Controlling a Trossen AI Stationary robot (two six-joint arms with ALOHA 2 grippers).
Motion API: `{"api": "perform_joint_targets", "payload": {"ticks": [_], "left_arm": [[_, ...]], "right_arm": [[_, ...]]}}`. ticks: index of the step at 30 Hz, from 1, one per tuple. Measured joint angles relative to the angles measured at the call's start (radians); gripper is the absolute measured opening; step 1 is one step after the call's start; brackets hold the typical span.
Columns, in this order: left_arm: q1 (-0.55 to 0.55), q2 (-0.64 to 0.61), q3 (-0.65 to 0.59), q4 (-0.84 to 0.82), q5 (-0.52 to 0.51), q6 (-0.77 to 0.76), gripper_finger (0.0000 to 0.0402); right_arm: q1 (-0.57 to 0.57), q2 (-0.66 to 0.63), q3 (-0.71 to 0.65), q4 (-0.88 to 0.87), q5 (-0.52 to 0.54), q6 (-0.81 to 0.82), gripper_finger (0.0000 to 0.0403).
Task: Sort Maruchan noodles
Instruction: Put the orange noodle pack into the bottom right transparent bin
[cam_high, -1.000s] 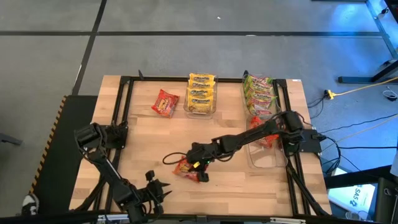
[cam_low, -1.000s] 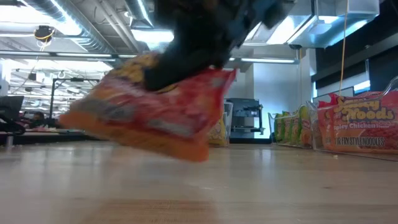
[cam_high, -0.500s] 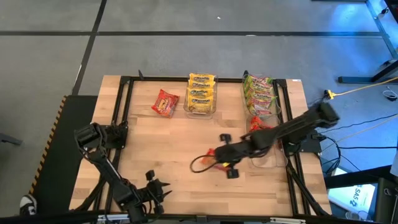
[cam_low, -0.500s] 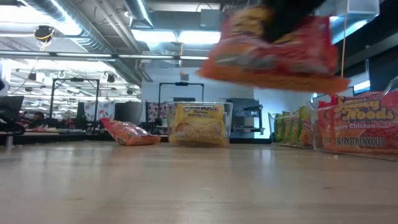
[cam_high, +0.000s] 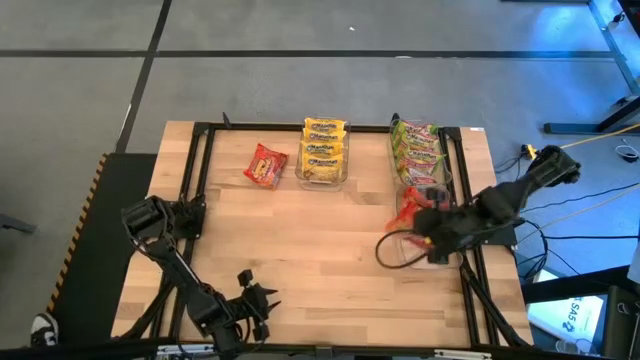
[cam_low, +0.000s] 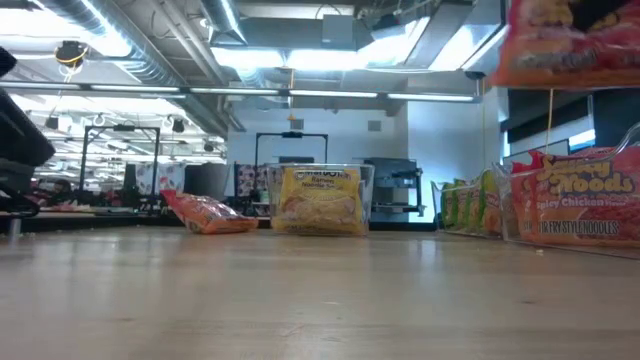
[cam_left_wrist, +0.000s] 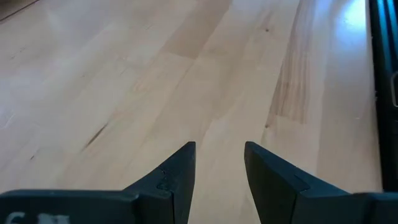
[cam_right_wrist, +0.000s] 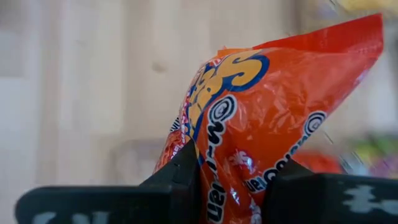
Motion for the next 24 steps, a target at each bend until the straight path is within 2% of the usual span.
{"api": "perform_joint_targets", "payload": {"ticks": [3,6,17,24], "left_arm": [[0.011,0.000,0.000,0.000,0.008,0.001,0.0133],[0.019,0.000,0.000,0.000,0.009,0.001,0.0133],[0.022,0.000,0.000,0.000,0.010,0.002,0.0133],[0.041,0.000,0.000,0.001,0.010,0.019,0.0133]], "right_arm": [[0.029,-0.028,0.000,-0.123,0.045,0.097,0.0074],[0.050,-0.029,-0.018,-0.160,0.051,0.142,0.0074],[0.047,-0.028,-0.294,-0.091,-0.016,0.121,0.0074],[0.019,-0.003,-0.387,0.086,-0.073,0.062,0.0074]]}}
